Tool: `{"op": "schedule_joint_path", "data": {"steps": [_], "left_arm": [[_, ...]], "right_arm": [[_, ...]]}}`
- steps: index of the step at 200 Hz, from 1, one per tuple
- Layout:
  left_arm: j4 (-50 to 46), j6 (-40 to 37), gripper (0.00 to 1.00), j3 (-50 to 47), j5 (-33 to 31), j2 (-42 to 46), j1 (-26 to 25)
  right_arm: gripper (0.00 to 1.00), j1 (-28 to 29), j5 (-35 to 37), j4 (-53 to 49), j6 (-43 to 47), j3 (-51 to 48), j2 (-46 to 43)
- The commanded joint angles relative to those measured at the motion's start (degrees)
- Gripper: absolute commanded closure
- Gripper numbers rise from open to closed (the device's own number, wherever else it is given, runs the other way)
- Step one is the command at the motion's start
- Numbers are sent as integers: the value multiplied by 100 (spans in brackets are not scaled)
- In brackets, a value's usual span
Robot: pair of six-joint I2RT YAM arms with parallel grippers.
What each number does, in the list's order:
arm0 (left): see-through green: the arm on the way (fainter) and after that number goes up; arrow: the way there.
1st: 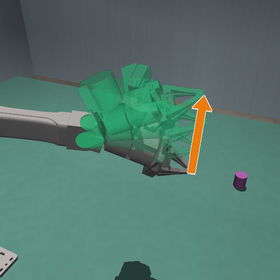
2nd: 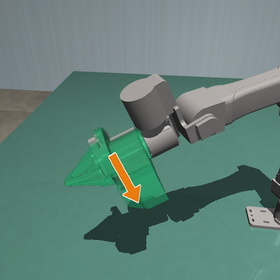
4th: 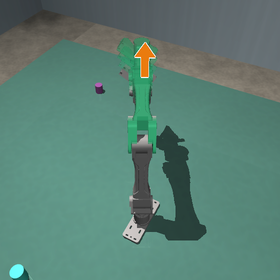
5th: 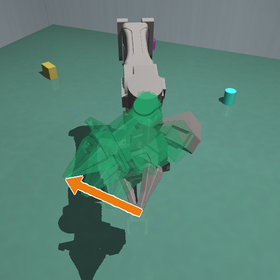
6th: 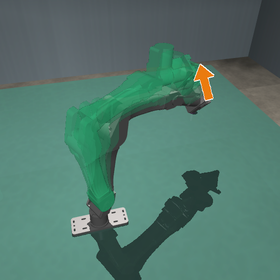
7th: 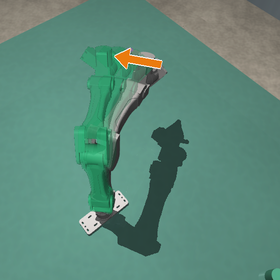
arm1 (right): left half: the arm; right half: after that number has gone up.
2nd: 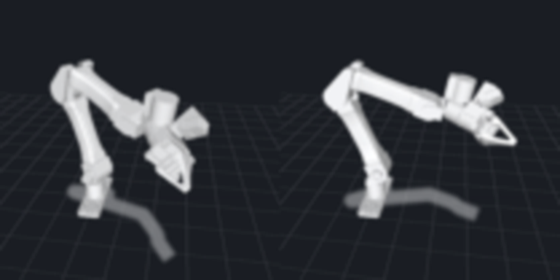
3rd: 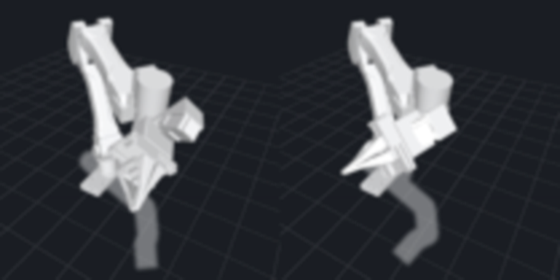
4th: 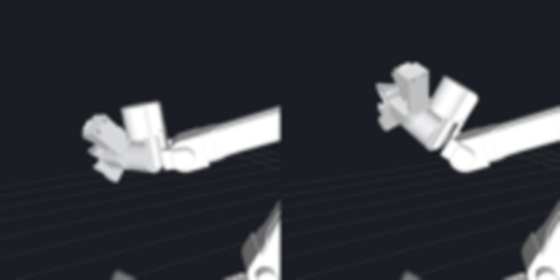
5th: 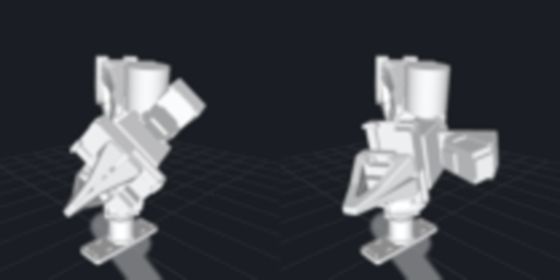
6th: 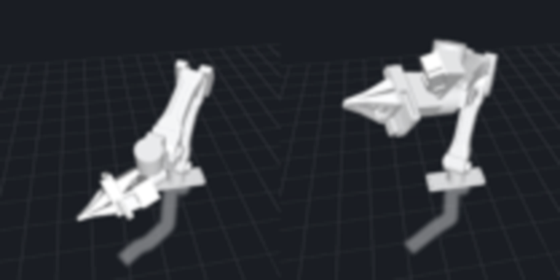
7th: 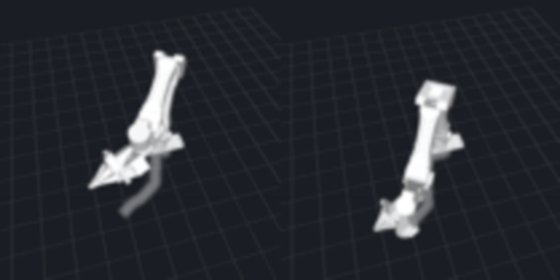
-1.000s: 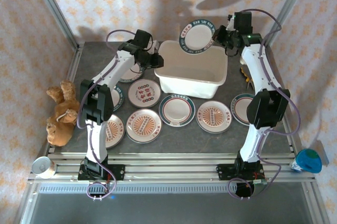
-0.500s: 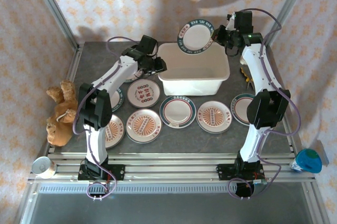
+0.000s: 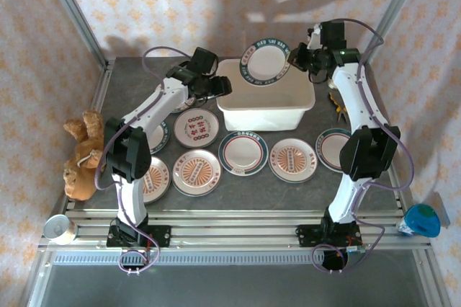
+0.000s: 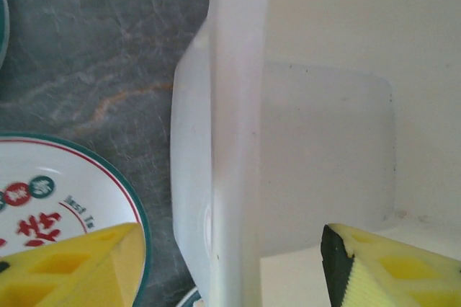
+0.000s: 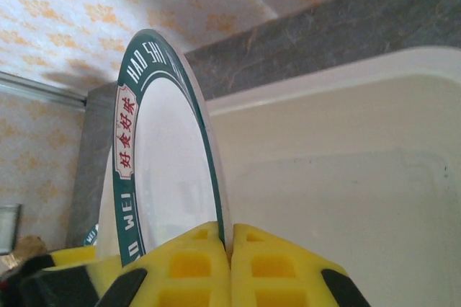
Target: Place the plates into the plastic bin on the countertop
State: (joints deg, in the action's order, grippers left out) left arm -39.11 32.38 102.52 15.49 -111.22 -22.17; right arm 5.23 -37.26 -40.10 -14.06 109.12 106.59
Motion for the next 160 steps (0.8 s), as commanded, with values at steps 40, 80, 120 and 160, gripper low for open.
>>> {"op": "schedule_joint_path", "data": {"steps": [40,80,120,160], "left_arm": [[418,-557,27,-48,-295,733,565],[361,-841,26,-106,-306,829,831],[396,-931,26,-324,-319,909,1032],[352,-979,26,-377,-326,861,1101]], "right_arm": [[100,329,-359,-741,542,553,381],[100,512,-303,-1231,765,1005,900],[100,593,-368,-1264,823,1093,1279],[100,631,-372,-1468,885,1324,1678]]}}
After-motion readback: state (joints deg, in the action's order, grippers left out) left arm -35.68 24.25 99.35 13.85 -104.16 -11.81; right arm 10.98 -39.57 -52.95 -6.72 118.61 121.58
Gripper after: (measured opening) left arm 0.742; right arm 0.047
